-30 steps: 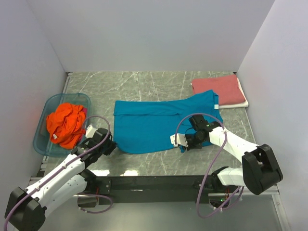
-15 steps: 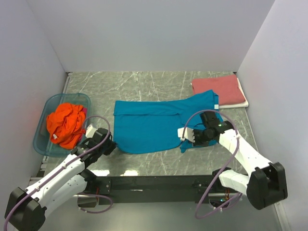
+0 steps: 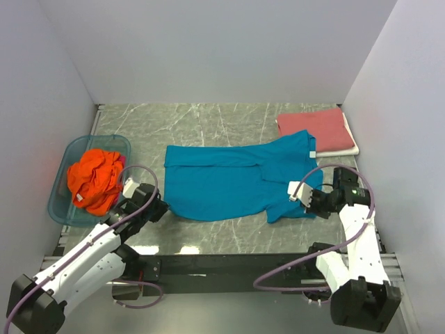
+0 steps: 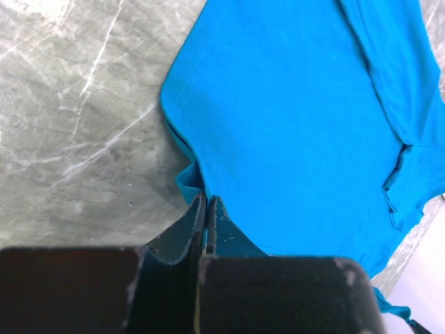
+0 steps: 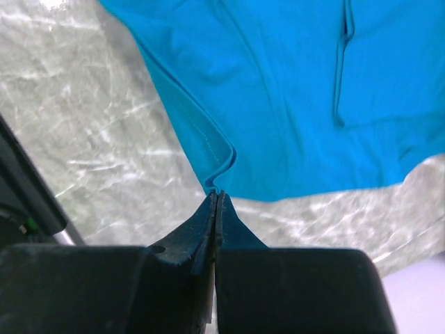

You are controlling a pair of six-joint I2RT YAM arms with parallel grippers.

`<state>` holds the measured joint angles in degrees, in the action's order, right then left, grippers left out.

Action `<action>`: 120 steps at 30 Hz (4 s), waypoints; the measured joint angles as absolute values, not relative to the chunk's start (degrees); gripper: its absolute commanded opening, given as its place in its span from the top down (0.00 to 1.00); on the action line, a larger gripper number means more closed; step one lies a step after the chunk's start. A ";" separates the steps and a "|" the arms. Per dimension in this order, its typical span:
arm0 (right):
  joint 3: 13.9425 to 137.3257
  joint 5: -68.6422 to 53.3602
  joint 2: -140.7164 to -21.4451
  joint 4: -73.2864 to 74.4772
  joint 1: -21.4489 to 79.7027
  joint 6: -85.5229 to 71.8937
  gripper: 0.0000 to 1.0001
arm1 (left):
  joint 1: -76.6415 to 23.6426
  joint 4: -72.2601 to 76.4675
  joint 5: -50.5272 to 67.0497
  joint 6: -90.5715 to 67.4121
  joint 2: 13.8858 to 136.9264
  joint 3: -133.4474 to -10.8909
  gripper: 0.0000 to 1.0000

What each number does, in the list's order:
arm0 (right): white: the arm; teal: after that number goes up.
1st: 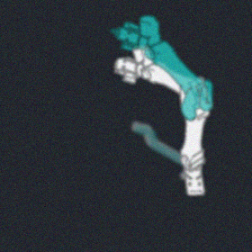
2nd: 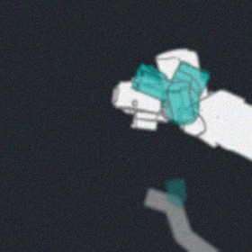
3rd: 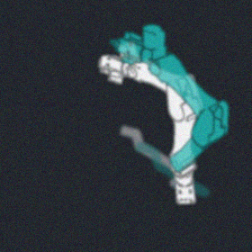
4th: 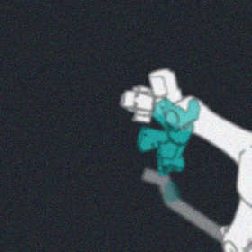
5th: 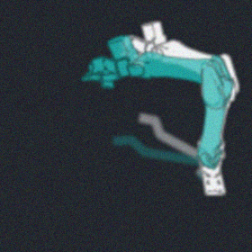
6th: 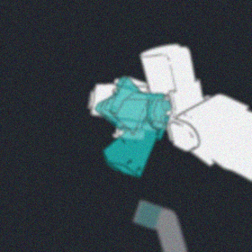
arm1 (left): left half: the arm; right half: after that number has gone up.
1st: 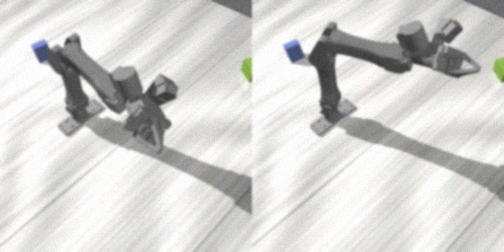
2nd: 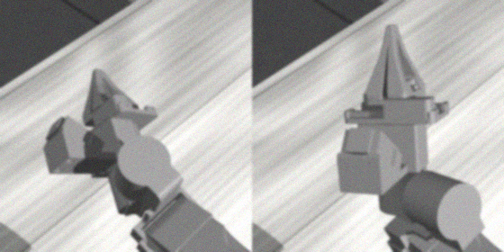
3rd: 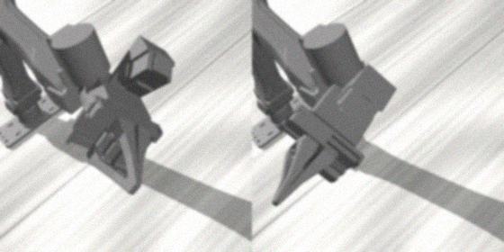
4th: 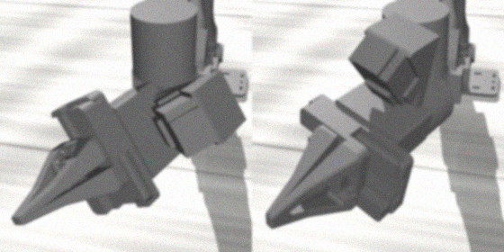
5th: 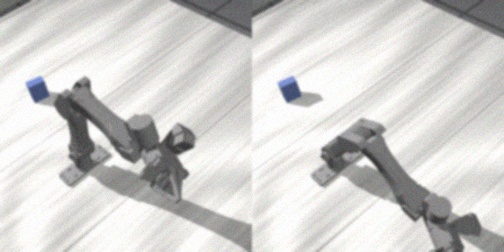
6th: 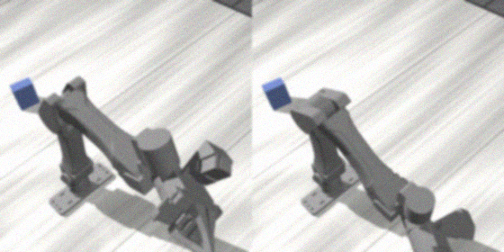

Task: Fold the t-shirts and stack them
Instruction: Fold the tshirt

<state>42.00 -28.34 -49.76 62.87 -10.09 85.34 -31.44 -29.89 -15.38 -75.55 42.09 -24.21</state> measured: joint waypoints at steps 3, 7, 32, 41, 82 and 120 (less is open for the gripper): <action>42.19 -29.76 -49.17 65.25 -14.52 88.18 1.00 | -31.44 -29.98 -15.51 -75.31 42.11 -24.84 1.00; 43.59 -31.38 -49.19 67.55 -18.26 90.94 1.00 | -31.44 -30.04 -16.10 -74.52 42.54 -25.65 1.00; 51.94 -39.16 -53.34 67.13 -26.30 91.26 1.00 | -29.93 -30.20 -22.33 -68.60 52.45 -35.83 1.00; 53.60 -40.38 -57.60 63.96 -26.30 88.66 1.00 | -25.36 -25.71 -21.58 -64.12 59.57 -39.40 1.00; 56.31 -44.07 -72.66 47.18 -25.69 73.08 1.00 | -17.96 -16.97 -16.27 -55.13 85.17 -50.54 1.00; 60.86 -43.05 -82.04 36.36 -22.98 57.76 1.00 | -16.88 -16.84 -16.34 -52.14 94.43 -56.38 0.93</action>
